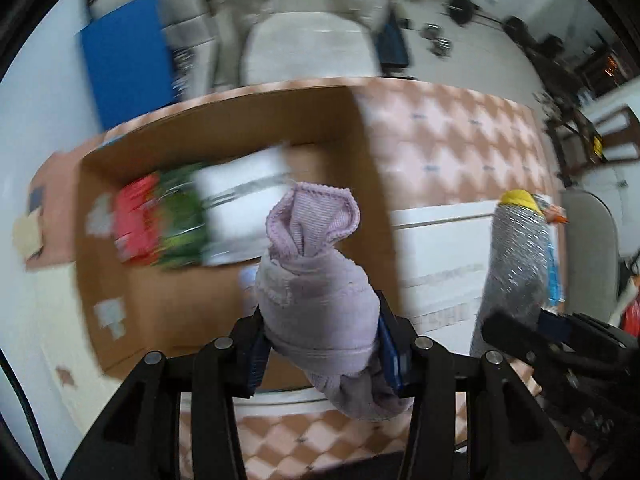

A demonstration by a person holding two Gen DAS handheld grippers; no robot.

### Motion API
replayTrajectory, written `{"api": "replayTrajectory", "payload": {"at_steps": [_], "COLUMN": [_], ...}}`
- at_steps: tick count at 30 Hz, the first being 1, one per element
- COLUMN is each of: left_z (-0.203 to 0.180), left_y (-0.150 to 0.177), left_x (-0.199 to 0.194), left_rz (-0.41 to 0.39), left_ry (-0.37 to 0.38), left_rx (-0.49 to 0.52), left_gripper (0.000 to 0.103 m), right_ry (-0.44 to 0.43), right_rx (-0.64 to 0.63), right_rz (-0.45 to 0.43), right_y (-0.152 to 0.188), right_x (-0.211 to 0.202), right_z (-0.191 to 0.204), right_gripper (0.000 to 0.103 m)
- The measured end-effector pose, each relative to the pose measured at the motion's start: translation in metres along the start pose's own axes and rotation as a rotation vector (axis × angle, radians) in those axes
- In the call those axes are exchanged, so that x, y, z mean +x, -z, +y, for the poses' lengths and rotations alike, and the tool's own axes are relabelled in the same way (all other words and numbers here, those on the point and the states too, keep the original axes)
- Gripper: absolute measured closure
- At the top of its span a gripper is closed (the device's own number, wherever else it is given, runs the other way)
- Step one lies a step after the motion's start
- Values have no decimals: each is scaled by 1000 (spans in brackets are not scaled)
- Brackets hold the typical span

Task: Organize soft objects
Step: 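Lower the sock and sponge into the box and open both tools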

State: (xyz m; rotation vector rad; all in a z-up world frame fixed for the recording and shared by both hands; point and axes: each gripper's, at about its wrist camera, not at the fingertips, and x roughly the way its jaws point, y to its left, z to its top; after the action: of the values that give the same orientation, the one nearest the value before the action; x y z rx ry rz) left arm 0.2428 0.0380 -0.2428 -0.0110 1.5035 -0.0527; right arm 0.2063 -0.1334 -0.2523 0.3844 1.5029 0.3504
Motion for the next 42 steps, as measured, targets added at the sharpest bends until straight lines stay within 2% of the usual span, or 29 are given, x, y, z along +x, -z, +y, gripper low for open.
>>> {"api": "replayTrajectory", "payload": {"at_steps": [2, 5, 10, 16, 22, 26, 28, 29, 30, 35, 40, 42], "left_z": [38, 83, 145, 173, 177, 176, 175, 175, 175, 182, 173, 166], "left_y": [2, 7, -1, -8, -9, -6, -2, -1, 0, 0, 11, 18], "left_x": [1, 14, 36, 73, 102, 114, 114, 112, 108, 93, 69, 53], "left_rz": [10, 54, 129, 225, 303, 352, 351, 344, 334, 279, 207, 152], "left_ry": [-39, -57, -48, -16, -34, -10, -4, -1, 3, -17, -23, -49], "left_rx": [-49, -109, -177, -208, -177, -186, -194, -195, -195, -191, -193, -195], "left_gripper": [60, 60, 60, 60, 55, 52, 50, 46, 40, 32, 31, 31], "right_ry": [-17, -33, -30, -18, 14, 31, 35, 32, 32, 81, 139, 163], "right_rx": [-53, -111, -134, -136, -145, -169, -176, -182, -186, -199, -215, -223], "right_rz": [22, 65, 128, 196, 242, 287, 309, 315, 316, 297, 240, 212], "right_y": [-1, -1, -6, -16, -14, -16, -17, -17, -17, -14, -12, -11], "right_x": [18, 56, 110, 161, 192, 206, 211, 212, 211, 199, 179, 167], "right_z": [39, 95, 146, 165, 168, 172, 172, 173, 173, 167, 155, 152], "right_gripper": [60, 60, 60, 60, 60, 54, 40, 28, 23, 22, 22, 22]}}
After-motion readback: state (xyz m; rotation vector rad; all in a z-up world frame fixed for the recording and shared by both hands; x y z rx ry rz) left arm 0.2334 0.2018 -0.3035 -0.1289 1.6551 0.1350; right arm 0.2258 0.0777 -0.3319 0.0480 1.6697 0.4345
